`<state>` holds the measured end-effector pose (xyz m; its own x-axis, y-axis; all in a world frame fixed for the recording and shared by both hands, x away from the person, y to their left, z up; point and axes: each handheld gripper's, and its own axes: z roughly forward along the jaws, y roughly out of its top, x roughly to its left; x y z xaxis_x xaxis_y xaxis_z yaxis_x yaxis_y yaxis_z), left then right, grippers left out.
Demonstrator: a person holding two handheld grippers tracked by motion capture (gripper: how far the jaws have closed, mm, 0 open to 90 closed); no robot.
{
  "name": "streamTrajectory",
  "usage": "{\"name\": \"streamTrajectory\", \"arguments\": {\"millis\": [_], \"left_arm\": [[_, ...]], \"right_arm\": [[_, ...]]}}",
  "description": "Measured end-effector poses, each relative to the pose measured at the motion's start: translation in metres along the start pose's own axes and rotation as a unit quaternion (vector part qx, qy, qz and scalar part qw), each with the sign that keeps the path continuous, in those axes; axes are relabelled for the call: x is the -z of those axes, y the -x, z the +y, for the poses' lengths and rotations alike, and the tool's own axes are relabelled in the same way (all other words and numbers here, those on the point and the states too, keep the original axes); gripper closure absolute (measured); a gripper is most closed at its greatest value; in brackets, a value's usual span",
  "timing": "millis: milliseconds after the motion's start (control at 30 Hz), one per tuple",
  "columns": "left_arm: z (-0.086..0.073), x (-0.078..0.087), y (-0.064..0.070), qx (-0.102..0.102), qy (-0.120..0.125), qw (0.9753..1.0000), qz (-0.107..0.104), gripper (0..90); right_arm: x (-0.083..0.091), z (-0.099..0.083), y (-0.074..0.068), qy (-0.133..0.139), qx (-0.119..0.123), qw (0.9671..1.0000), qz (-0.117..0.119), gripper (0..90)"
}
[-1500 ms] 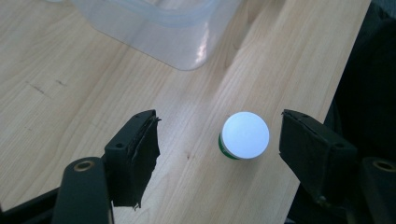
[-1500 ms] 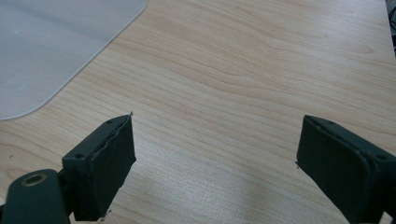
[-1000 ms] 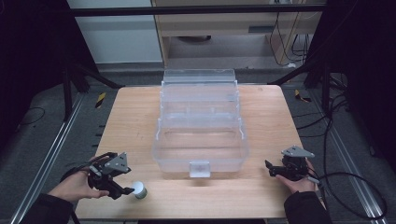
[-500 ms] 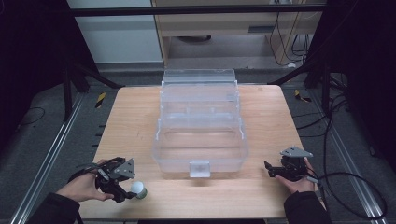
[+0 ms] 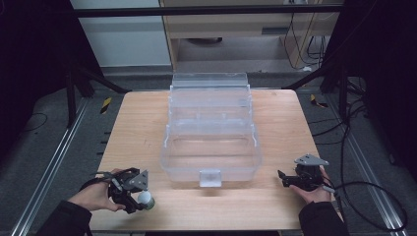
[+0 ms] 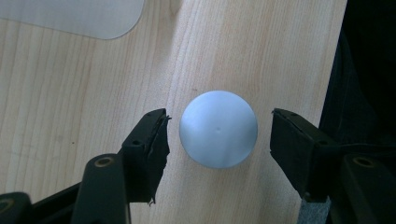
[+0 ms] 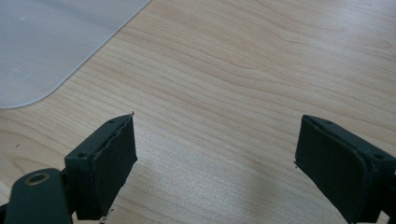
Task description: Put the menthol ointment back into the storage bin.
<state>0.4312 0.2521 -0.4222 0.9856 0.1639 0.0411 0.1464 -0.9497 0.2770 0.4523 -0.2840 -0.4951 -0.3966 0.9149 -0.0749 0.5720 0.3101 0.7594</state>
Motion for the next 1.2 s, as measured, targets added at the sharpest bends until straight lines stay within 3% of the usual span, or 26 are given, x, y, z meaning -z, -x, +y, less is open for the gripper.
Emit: {"name": "streamTrajectory", "arguments": {"millis": [500, 800, 867, 1200], "left_arm": [[0.005, -0.009, -0.004, -0.016, -0.025, 0.9995, -0.011, 49.3], [0.009, -0.009, -0.003, -0.014, -0.031, 0.9994, -0.009, 50.1], [0.009, -0.004, -0.005, -0.008, -0.023, 0.9996, -0.015, 50.2], [0.013, 0.028, -0.009, 0.008, 0.003, 1.0000, 0.002, 50.3]], "right_arm": [[0.000, 0.000, -0.001, -0.001, 0.003, 1.0000, 0.002, 13.2], [0.000, 0.000, -0.001, -0.002, 0.005, 1.0000, 0.004, 13.3], [0.000, -0.001, -0.002, -0.003, 0.006, 1.0000, 0.005, 13.4], [0.000, -0.001, -0.002, -0.003, 0.005, 1.0000, 0.007, 13.5]]}}
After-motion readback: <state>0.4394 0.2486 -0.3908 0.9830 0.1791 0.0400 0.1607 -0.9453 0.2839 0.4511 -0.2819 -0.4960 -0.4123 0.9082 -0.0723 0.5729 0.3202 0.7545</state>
